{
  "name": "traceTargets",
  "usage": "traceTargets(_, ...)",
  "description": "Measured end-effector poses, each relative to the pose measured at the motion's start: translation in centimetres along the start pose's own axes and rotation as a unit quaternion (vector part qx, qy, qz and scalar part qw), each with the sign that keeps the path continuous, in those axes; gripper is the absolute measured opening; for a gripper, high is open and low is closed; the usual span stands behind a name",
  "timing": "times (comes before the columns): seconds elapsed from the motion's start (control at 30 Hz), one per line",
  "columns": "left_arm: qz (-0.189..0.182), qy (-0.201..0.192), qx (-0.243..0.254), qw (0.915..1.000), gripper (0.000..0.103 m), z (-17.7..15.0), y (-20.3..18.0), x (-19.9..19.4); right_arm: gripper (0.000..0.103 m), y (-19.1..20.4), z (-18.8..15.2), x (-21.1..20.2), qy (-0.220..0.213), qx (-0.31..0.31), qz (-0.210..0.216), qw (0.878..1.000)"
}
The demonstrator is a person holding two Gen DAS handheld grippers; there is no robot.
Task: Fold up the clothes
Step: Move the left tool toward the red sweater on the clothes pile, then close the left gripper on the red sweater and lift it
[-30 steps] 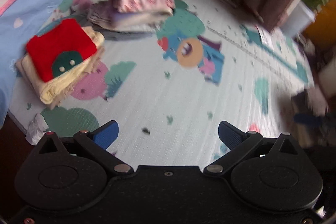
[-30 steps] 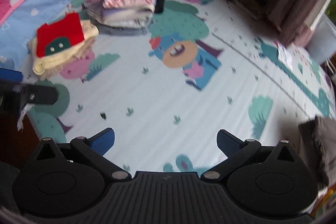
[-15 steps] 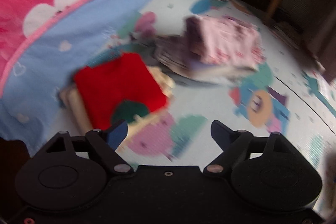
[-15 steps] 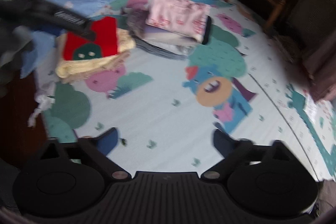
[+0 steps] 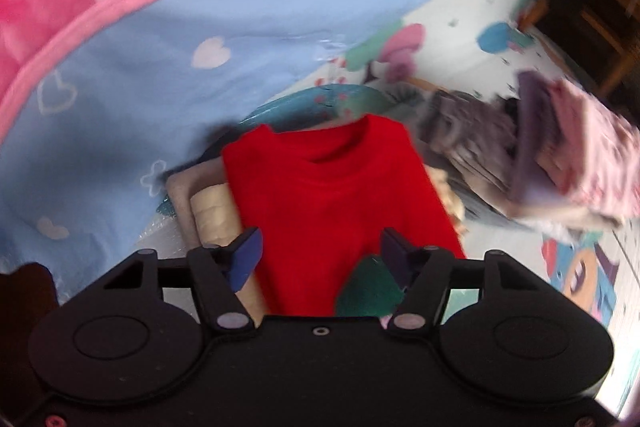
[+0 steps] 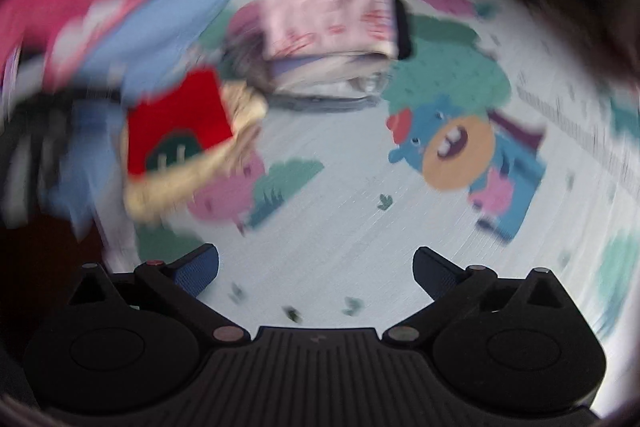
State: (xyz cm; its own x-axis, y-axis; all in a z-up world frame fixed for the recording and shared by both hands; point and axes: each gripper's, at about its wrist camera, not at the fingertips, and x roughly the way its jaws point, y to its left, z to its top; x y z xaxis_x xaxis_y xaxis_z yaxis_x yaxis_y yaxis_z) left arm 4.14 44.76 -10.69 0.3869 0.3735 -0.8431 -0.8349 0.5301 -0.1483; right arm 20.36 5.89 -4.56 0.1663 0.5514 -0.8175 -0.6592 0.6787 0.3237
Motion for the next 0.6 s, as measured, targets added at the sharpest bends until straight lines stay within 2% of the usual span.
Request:
traceTargets(0.13,0.007,0.014,-0.012,0.9998,0.053,0.2,1.1,2.5,0.103,-1.7,0.3,0.2,-0.009,0.061,0.012,0.998)
traceTargets(0.37,0.027,0.031,0.022,0.9989,0.043,0.0,0.7,5.9,0.103,-3.7,-2.0,1.8,0.030,0.075,-0.019,0.997)
traceTargets(0.4,0.033,0.033,0.031,0.9984,0.039,-0.1,0.5,6.1,0.103,-4.0,-2.4,1.9,0.034,0.076,-0.021,0.996)
traceTargets(0.43,0.039,0.032,0.046,0.9977,0.030,-0.3,0.1,6.2,0.103,-4.3,-2.8,1.8,0.036,0.076,-0.023,0.996)
traceTargets(0.47,0.044,0.028,0.061,0.9968,0.025,-0.4,-0.2,6.2,0.103,-4.6,-3.1,1.8,0.039,0.075,-0.028,0.996)
traceTargets(0.5,0.043,0.024,0.072,0.9962,0.009,-0.6,-0.6,6.1,0.103,-4.8,-3.4,1.7,0.042,0.072,-0.033,0.996)
traceTargets(0.53,0.042,0.020,0.084,0.9954,0.002,-0.7,-0.9,6.0,0.103,-5.1,-3.7,1.5,0.044,0.072,-0.039,0.996)
traceTargets(0.6,0.034,0.013,0.101,0.9942,0.000,-0.8,-1.7,5.2,0.103,-5.6,-4.1,1.1,0.046,0.072,-0.051,0.995)
